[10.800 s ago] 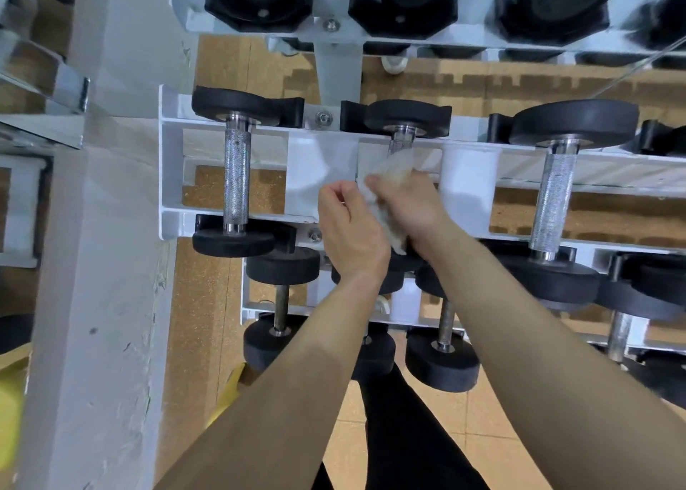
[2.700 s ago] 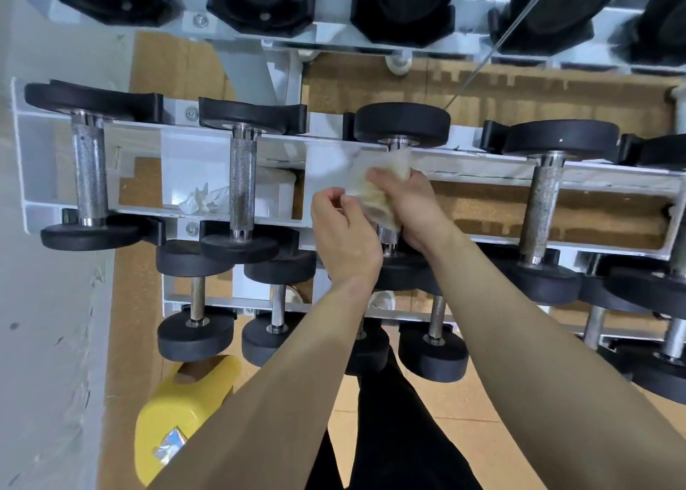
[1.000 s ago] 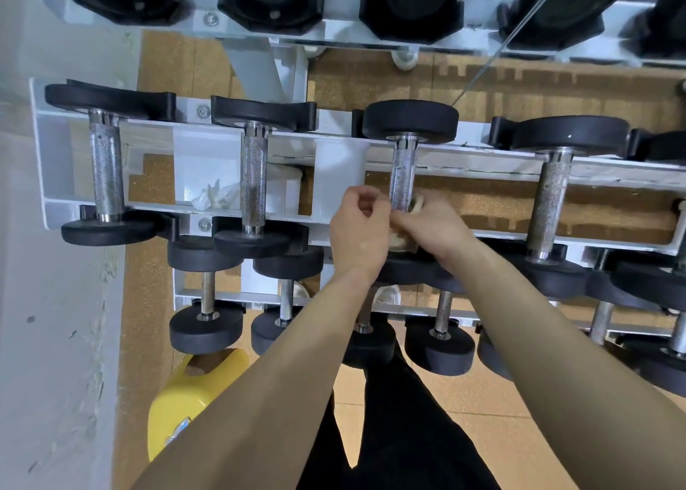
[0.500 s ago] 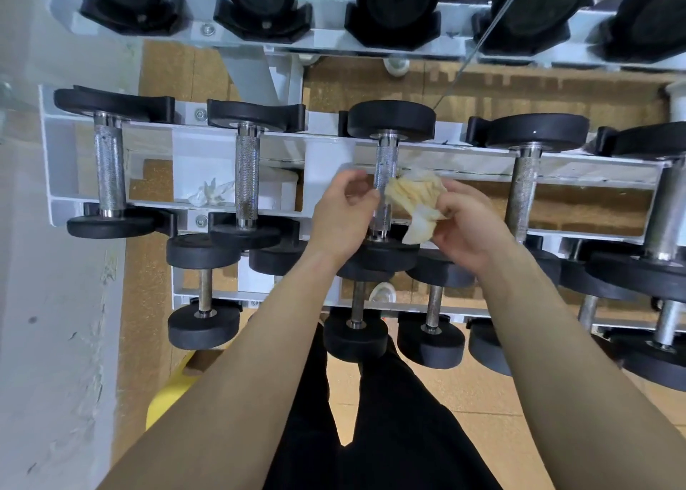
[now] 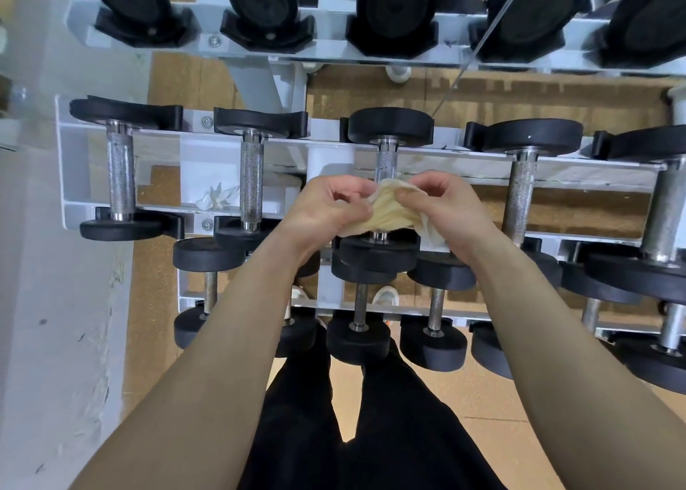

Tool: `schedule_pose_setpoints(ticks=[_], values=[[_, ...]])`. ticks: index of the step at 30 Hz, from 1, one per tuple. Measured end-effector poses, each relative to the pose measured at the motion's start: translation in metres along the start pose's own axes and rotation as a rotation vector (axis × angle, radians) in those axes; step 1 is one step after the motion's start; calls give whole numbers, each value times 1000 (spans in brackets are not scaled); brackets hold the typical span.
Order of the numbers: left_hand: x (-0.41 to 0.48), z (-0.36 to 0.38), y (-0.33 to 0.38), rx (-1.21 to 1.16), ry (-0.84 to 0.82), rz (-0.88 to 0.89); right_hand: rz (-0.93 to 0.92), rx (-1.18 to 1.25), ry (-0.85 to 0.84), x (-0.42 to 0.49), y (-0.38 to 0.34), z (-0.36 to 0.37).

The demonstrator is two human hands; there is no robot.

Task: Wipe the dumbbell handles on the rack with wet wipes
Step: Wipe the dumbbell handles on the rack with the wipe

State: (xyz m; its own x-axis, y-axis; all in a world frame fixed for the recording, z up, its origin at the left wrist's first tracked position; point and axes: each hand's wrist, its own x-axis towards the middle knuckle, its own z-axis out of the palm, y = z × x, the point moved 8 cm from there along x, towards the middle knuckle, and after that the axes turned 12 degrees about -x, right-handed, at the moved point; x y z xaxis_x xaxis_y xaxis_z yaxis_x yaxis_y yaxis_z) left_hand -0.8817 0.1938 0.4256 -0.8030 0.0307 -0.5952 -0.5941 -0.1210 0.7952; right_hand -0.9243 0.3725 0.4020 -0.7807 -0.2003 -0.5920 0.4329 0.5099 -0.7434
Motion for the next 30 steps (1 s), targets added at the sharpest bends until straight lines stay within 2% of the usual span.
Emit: schedule_pose_setpoints(ticks=[2,4,8,10,12,15,20,22,25,27,30], values=[[0,0,-2,35,-36,-62,-12,-22,36,1,-3,-4],[0,4,-3,26,-73,-68,-33,-20,-19,-1,-11,0],[3,-14,7,40,147,79,-68,-97,-132,-5,-19,3],[4,-25,9,93,226,137,-84,-214,-165,-3,-16,4],[6,-33,10,109,269,175,-110,-321,-187,0,-12,6],[8,-35,13,112,309,232,-89,-297,-185,3,-7,4],[14,-33,14,121,470,334,-32,98,9,7,4,-13],[24,-29,3,143,530,312,40,187,123,14,16,-15],[45,-23,-17,116,574,242,121,166,292,26,34,-14],[57,-23,-24,135,608,207,96,134,381,33,37,-10],[58,-34,-20,196,772,196,110,3,474,38,40,-8]])
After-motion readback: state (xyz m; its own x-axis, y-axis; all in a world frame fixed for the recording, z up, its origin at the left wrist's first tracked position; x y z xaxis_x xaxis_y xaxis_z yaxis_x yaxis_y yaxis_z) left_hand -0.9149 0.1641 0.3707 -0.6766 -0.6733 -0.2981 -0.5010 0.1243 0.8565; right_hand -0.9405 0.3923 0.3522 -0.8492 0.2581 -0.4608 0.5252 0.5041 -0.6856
